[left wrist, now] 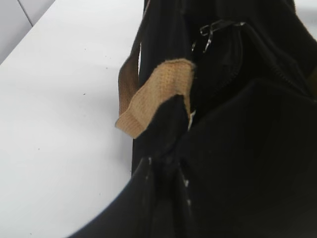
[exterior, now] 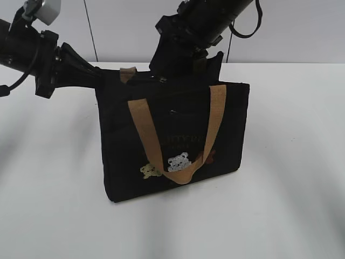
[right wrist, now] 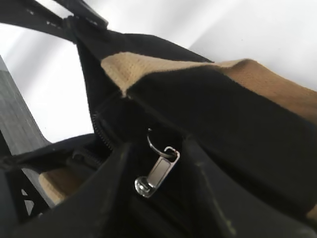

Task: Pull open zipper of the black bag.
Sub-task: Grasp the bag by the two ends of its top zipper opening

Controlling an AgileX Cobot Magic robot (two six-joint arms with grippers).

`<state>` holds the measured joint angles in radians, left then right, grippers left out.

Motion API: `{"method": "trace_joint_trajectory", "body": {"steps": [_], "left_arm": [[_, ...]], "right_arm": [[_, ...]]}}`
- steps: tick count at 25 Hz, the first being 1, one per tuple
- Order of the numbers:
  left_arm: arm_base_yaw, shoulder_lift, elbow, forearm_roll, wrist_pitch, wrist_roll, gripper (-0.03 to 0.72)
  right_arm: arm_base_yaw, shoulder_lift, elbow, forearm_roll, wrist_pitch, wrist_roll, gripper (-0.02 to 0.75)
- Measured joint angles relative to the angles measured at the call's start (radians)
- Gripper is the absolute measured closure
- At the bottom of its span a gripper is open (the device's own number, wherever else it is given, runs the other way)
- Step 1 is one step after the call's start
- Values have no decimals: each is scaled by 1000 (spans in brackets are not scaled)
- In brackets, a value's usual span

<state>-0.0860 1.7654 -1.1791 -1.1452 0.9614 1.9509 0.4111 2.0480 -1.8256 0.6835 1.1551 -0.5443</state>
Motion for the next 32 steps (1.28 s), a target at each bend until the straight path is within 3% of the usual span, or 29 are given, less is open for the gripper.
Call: {"method": "trace_joint_trajectory", "body": {"steps": [7,16,22,27,29,32], "left_arm": [[0,0,0,-1,0,0,635],[0,0,0,-1,0,0,635],[0,0,0,-1,0,0,635],[0,0,0,2,-1,0,635],[0,0,0,3,-2,0,635],[0,0,0,3,-2,0,635]], "right_arm": [[0,2,0,8,-49,78,486],[0,35,-1,-2,13,146,486],[0,35,-1,0,10,149,418],[0,60,-2,8,11,149,405],[0,64,-2,9,11,149,428],[0,64,-2,7,11,148,528]]}}
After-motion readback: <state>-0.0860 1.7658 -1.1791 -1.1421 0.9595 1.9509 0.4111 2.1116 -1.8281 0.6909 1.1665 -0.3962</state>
